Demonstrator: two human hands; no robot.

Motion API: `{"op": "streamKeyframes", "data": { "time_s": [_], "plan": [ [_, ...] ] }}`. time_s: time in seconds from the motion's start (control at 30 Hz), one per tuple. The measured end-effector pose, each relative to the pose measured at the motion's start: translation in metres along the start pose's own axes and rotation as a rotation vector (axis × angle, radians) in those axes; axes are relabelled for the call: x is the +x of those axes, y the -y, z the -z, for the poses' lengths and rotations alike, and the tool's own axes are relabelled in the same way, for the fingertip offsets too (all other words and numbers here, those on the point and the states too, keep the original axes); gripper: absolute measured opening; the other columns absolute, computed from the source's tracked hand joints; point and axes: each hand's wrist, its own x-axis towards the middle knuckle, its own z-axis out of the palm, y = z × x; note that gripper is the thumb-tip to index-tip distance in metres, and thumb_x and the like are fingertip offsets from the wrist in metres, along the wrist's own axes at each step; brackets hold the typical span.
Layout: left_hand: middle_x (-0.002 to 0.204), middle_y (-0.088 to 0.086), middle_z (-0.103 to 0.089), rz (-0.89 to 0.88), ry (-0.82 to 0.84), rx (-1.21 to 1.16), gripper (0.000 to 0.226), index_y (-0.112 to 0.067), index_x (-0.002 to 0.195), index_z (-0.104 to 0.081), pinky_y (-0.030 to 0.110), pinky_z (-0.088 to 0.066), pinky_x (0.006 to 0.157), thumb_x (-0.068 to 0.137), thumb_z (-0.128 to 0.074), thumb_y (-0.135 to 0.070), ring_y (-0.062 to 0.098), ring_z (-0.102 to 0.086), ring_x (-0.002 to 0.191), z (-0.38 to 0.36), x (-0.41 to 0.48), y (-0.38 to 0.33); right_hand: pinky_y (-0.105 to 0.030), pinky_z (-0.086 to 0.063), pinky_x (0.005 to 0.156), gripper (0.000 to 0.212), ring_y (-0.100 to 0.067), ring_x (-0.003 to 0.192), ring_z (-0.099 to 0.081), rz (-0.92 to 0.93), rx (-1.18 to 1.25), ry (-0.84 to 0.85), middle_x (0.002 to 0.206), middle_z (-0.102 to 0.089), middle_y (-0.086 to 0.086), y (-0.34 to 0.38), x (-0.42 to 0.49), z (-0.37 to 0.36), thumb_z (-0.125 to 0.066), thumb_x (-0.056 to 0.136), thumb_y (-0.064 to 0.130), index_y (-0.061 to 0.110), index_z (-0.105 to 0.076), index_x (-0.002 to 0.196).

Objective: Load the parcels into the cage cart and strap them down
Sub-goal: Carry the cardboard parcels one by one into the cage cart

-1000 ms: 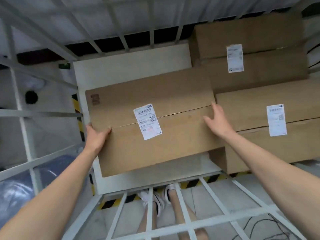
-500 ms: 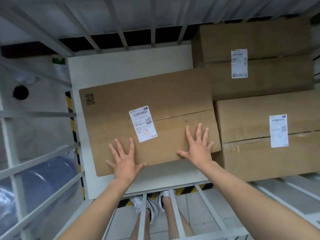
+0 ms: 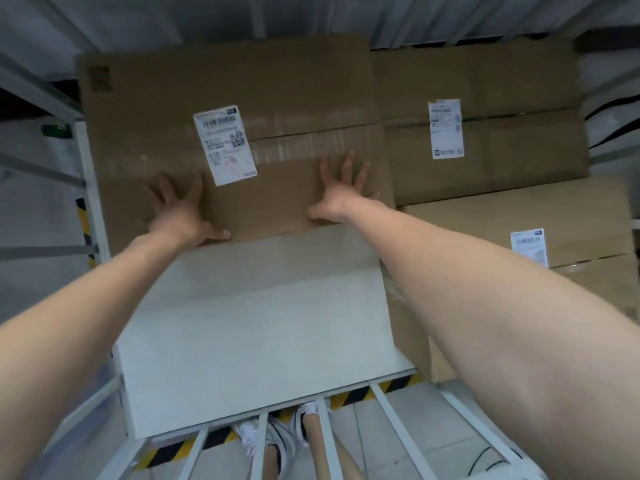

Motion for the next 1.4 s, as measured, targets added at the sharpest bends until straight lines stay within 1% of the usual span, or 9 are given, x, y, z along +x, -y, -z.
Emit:
{"op": "streamKeyframes", "data": {
  "time_s": [0.1,0.17,0.23,0.43,0.53,0.7,0.83,1.1,1.4],
  "plan": [
    [0.165,0.02,0.015,-0.031,-0.044,0.014,0.114,-0.031,0.16,-0.004,0.068,-0.022,0.115,0.077,-0.081,-0.048,0.046,0.008,0.151,-0.005,-0.02,0.004,-0.071,-0.005,0.116,0.09,-0.038,0.151,0.021,0.071,0.02,-0.075,0.167,0.021,-0.005,-0.015,-0.023,-0.012,-0.064,0.09,0.037,0.033,-0.008,0.16],
    [0.165,0.022,-0.004,-0.034,-0.077,0.042,0.098,-0.028,0.16,-0.012,0.072,-0.023,0.112,0.086,-0.073,-0.047,0.046,-0.007,0.15,-0.008,-0.045,-0.003,-0.07,-0.008,0.117,0.086,-0.04,0.152,0.016,0.108,-0.015,-0.063,0.168,0.015,-0.008,-0.028,-0.049,-0.018,-0.06,0.092,0.038,0.03,-0.009,0.161],
    [0.163,0.021,-0.013,-0.045,-0.085,0.098,0.089,-0.027,0.16,-0.015,0.075,-0.019,0.111,0.09,-0.067,-0.047,0.041,-0.007,0.151,-0.006,-0.077,-0.015,-0.069,-0.008,0.118,0.086,-0.04,0.152,0.015,0.121,-0.044,-0.067,0.168,0.013,-0.009,-0.039,-0.081,-0.02,-0.058,0.093,0.038,0.03,-0.006,0.161],
    [0.168,0.011,-0.001,-0.287,-0.061,0.289,0.094,-0.032,0.16,0.002,0.073,-0.012,0.114,0.092,-0.062,-0.047,0.032,0.005,0.154,0.032,-0.198,-0.073,-0.062,-0.002,0.12,0.083,-0.037,0.153,0.016,0.0,0.061,-0.151,0.168,0.014,-0.006,-0.07,-0.201,0.025,-0.052,0.095,0.039,0.033,-0.001,0.161],
    [0.168,0.01,-0.002,-0.402,-0.095,0.357,0.092,-0.032,0.16,0.002,0.073,-0.01,0.114,0.093,-0.059,-0.051,0.032,0.005,0.155,0.07,-0.269,-0.105,-0.061,-0.003,0.121,0.082,-0.037,0.153,0.014,-0.085,0.149,-0.236,0.169,0.012,-0.007,-0.082,-0.281,0.062,-0.05,0.095,0.04,0.033,-0.002,0.161],
    [0.168,0.011,-0.006,-0.508,-0.166,0.315,0.087,-0.031,0.16,-0.002,0.072,-0.009,0.114,0.094,-0.055,-0.052,0.033,0.003,0.155,0.141,-0.404,-0.159,-0.059,-0.007,0.121,0.078,-0.037,0.154,0.008,-0.209,0.304,-0.404,0.169,0.007,-0.006,-0.109,-0.442,0.109,-0.047,0.096,0.042,0.032,-0.004,0.161],
    [0.168,0.013,-0.006,-0.653,-0.174,0.283,0.086,-0.032,0.16,-0.004,0.072,-0.008,0.115,0.094,-0.054,-0.054,0.033,0.003,0.155,0.159,-0.506,-0.226,-0.057,-0.01,0.121,0.078,-0.036,0.154,0.006,-0.318,0.432,-0.514,0.17,0.006,-0.005,-0.146,-0.559,0.119,-0.047,0.097,0.047,0.033,-0.005,0.161],
    [0.169,0.008,-0.005,-1.04,-0.074,0.372,0.088,-0.032,0.16,-0.002,0.068,-0.004,0.117,0.093,-0.05,-0.063,0.029,0.003,0.155,0.081,-0.7,-0.407,-0.06,-0.013,0.12,0.08,-0.036,0.154,0.008,-0.552,0.632,-0.631,0.169,0.01,-0.008,-0.31,-0.736,0.093,-0.047,0.099,0.051,0.031,0.0,0.161],
    [0.168,0.004,-0.01,-1.269,0.053,0.472,0.085,-0.032,0.16,-0.007,0.068,-0.009,0.118,0.093,-0.05,-0.062,0.028,-0.001,0.155,-0.077,-0.854,-0.561,-0.054,-0.018,0.121,0.083,-0.038,0.154,-0.003,-0.764,0.803,-0.803,0.169,0.004,-0.013,-0.515,-0.853,0.047,-0.048,0.098,0.052,0.031,0.0,0.161]
  ]
}}
